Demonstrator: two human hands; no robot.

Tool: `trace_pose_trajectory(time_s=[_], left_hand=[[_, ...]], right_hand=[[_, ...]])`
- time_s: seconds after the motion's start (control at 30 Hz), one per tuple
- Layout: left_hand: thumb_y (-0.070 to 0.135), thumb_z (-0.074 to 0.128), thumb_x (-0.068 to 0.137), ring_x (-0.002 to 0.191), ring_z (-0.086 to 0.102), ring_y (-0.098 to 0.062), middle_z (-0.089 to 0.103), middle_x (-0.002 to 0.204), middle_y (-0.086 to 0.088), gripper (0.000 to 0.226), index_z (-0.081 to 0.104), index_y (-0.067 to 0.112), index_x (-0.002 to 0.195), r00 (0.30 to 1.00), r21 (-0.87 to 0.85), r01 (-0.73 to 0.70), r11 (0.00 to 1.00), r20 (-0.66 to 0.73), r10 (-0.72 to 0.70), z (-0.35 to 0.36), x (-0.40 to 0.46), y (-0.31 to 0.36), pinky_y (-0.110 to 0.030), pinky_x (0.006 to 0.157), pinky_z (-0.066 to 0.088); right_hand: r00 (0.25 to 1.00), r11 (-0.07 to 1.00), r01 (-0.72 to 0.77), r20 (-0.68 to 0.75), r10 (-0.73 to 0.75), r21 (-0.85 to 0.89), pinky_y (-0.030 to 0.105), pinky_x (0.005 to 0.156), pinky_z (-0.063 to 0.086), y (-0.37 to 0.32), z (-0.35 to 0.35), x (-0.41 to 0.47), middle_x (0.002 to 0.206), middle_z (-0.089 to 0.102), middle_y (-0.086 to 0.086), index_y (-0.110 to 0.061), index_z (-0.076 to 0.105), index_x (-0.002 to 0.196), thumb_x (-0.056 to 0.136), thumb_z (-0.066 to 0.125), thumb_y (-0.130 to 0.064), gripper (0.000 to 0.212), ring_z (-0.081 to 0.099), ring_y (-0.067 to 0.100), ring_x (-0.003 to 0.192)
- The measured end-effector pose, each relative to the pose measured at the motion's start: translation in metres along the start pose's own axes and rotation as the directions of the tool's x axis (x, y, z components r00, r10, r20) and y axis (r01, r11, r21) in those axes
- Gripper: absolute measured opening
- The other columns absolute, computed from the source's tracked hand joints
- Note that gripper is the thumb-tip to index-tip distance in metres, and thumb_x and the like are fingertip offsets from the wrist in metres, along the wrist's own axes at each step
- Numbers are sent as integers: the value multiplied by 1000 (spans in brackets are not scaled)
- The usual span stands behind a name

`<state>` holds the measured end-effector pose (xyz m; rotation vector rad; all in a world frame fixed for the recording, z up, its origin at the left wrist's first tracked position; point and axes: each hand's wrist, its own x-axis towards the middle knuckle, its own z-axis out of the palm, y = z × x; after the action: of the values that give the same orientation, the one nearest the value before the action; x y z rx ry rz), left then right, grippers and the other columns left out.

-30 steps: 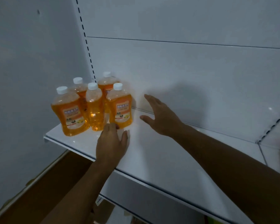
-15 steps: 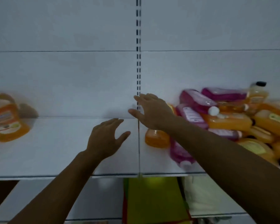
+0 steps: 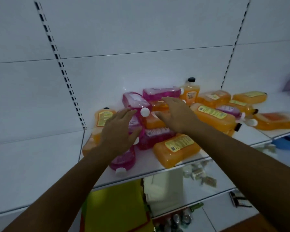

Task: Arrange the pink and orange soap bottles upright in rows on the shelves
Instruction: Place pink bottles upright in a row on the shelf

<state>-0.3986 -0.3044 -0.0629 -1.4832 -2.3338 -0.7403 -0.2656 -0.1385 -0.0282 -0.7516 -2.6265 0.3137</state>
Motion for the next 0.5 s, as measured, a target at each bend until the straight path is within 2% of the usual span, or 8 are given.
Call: trace_pose_trajectory(time_s=[0.17,0.3,0.4,0.5], left_hand=[[25,64,84,134,40,-29,41,149,-8,67,37,17,145,999,-57,30,998,32,-28,10,31,-6,-48,109,37],[10,58,85,138,36,-28,36,152,-8,69,31,18,148,995,-174,96,980,57,-87,15,59,-28,-47,111,35],[7,56,86,137,37,-25,39,150,-7,67,33,18,147,992,-306,111,946,89,-87,19,74,-46,-46,111,36],[10,55,91,137,38,-23,36,152,-4,64,29,22,149,989,-361,111,926,132,-67,24,76,-53,-46,108,41]], right_hand=[[998,996,37,38,-40,75,42,112,33,11,6,7,156,30,3,-23,24,151,89,61,-45,75,28,24,142],[990,990,139,23,-140,25,40,107,38,-2,22,28,156,28,-1,-28,19,152,89,66,-33,78,32,23,141],[978,978,207,9,-207,-9,42,101,45,-11,35,41,156,28,0,-28,19,152,86,69,-27,83,35,24,139],[969,967,249,22,-248,-53,43,97,47,-17,49,49,156,27,3,-24,20,152,81,73,-18,88,32,27,139]])
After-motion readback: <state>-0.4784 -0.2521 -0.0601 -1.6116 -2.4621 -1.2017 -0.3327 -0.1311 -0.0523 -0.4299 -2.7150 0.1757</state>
